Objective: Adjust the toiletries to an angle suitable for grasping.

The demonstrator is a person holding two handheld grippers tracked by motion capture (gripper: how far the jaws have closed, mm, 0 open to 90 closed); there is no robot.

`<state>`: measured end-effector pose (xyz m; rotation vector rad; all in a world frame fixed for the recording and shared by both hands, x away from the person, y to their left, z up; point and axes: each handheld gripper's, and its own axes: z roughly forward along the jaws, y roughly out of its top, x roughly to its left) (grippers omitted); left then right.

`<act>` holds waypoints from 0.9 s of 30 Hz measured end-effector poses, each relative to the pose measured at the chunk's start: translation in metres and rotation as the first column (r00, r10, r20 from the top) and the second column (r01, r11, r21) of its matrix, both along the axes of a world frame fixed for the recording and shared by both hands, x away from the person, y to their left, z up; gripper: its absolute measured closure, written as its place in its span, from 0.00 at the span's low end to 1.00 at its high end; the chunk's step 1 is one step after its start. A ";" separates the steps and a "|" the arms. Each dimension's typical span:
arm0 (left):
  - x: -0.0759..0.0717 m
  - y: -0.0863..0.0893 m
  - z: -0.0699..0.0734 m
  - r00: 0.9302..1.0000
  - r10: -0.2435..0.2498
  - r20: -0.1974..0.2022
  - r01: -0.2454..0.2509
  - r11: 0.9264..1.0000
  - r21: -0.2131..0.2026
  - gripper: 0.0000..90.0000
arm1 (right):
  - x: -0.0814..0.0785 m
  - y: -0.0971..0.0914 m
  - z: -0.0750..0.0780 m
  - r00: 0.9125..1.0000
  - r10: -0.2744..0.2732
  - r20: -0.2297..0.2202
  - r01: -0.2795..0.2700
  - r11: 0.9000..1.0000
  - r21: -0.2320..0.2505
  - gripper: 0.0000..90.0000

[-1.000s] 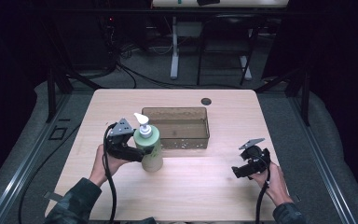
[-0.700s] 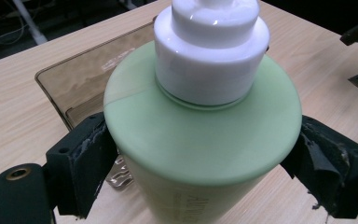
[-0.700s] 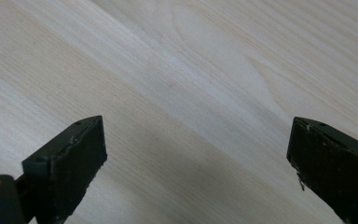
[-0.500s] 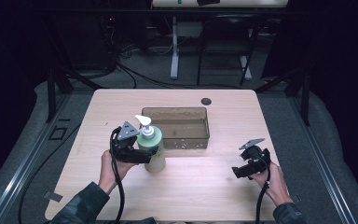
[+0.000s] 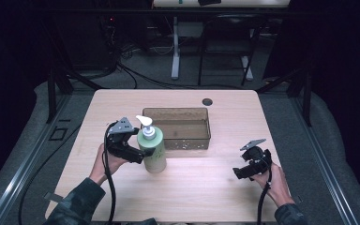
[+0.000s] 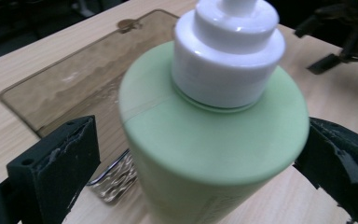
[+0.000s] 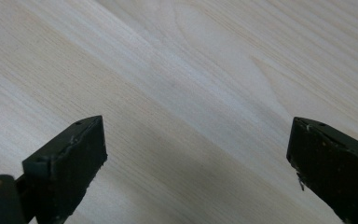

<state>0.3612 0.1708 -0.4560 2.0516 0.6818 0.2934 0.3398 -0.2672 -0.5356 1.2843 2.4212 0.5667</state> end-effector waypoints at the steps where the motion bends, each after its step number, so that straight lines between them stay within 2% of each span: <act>1: 0.000 0.000 0.000 1.000 -0.003 0.024 0.003 1.000 0.005 0.00 | 0.000 0.000 0.000 1.000 -0.001 -0.001 0.001 1.000 0.000 0.05; 2: 0.001 0.000 -0.001 0.999 -0.019 0.044 0.019 1.000 0.000 0.00 | 0.000 0.000 -0.001 1.000 0.003 0.000 -0.003 1.000 -0.002 0.05; 3: 0.003 0.000 -0.002 0.998 -0.048 0.042 0.048 0.999 0.002 0.00 | 0.000 0.001 -0.001 1.000 0.003 -0.003 -0.003 1.000 -0.001 0.05; 7: 0.009 0.001 -0.005 0.994 -0.096 0.043 0.097 0.995 -0.025 0.01 | 0.000 0.001 -0.001 1.000 0.005 -0.003 -0.005 1.000 -0.008 0.05; 9: 0.010 0.000 -0.005 0.992 -0.116 0.052 0.118 0.992 -0.041 0.07 | 0.000 0.001 -0.001 1.000 0.006 -0.002 -0.006 1.000 -0.008 0.05; 11: 0.010 -0.002 -0.004 0.991 -0.116 0.062 0.118 0.992 -0.040 0.13 | 0.000 0.000 -0.001 1.000 0.003 -0.004 -0.003 1.000 -0.006 0.05; 20: 0.005 -0.004 -0.005 0.993 -0.087 0.080 0.090 0.995 -0.034 0.13 | 0.000 0.001 -0.001 1.000 -0.002 -0.005 0.002 1.000 -0.003 0.05; 23: 0.001 -0.008 -0.004 0.994 -0.064 0.087 0.066 0.997 -0.026 0.13 | 0.000 0.000 0.000 1.000 -0.007 -0.002 0.007 1.000 -0.009 0.05; 27: -0.006 -0.014 -0.004 0.996 -0.007 0.088 0.010 1.000 -0.025 0.14 | 0.000 -0.001 0.000 1.000 -0.007 0.004 0.007 1.000 -0.012 0.05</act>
